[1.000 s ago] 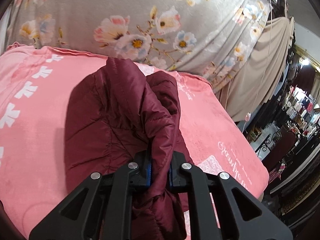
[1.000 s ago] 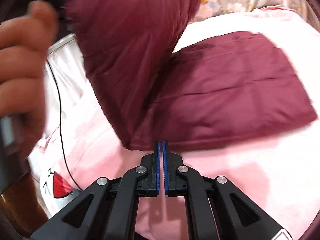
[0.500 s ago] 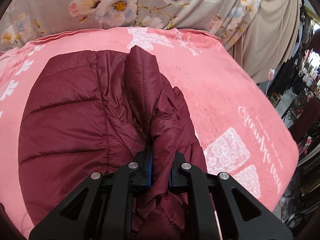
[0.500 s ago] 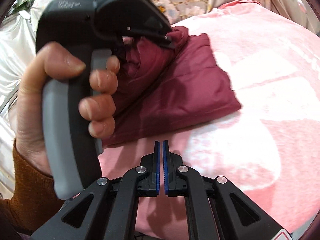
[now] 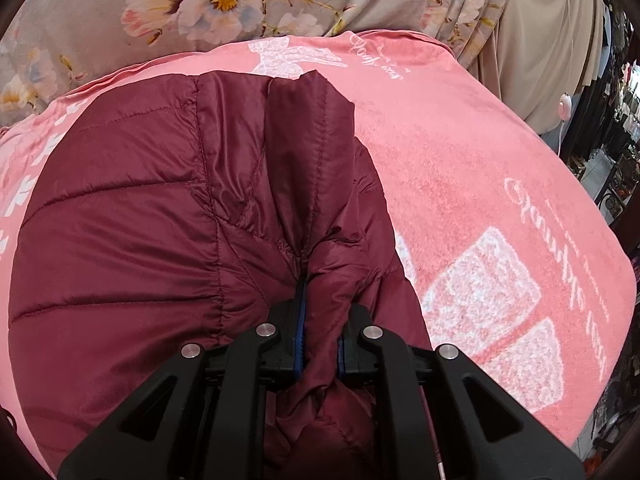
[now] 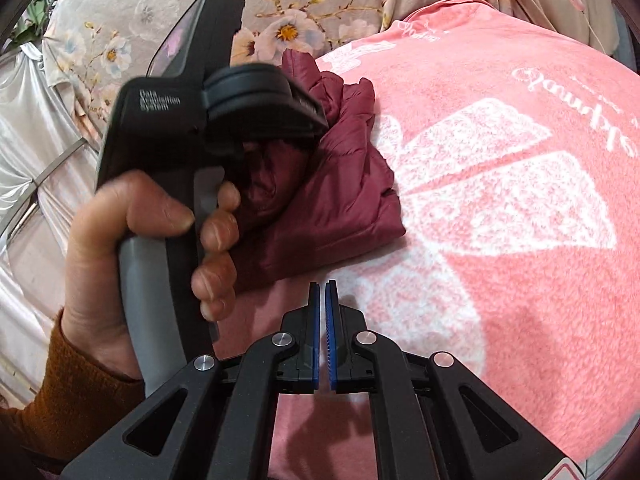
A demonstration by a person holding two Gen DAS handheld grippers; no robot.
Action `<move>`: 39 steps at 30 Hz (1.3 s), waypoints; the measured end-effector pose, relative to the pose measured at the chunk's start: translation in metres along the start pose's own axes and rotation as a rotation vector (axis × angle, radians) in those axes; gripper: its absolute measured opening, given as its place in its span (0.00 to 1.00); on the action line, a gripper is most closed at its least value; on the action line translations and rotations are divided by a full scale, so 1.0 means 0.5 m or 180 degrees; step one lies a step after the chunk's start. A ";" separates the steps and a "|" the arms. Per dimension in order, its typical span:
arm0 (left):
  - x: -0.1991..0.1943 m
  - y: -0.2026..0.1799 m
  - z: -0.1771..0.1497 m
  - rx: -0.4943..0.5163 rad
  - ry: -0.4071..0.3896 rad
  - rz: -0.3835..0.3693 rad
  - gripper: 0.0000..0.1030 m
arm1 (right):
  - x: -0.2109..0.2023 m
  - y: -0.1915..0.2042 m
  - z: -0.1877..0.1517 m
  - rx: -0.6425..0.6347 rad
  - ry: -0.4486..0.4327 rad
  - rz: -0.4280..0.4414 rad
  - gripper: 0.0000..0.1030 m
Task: Fold large clothes
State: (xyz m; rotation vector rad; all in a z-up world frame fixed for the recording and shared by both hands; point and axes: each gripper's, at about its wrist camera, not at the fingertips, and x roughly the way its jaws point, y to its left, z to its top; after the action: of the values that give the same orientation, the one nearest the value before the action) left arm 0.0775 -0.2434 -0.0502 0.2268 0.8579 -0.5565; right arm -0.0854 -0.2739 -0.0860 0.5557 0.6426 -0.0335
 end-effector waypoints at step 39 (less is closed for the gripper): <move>-0.418 0.194 0.043 -0.1018 -0.1465 -0.0509 0.07 | 0.050 -0.040 0.050 -0.0082 0.0145 -0.0169 0.09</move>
State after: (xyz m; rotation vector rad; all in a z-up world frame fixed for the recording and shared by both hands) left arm 0.0356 -0.0933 0.1212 -0.2579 0.5065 -0.5815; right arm -0.0552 -0.2999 -0.0937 0.5156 0.7013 -0.0623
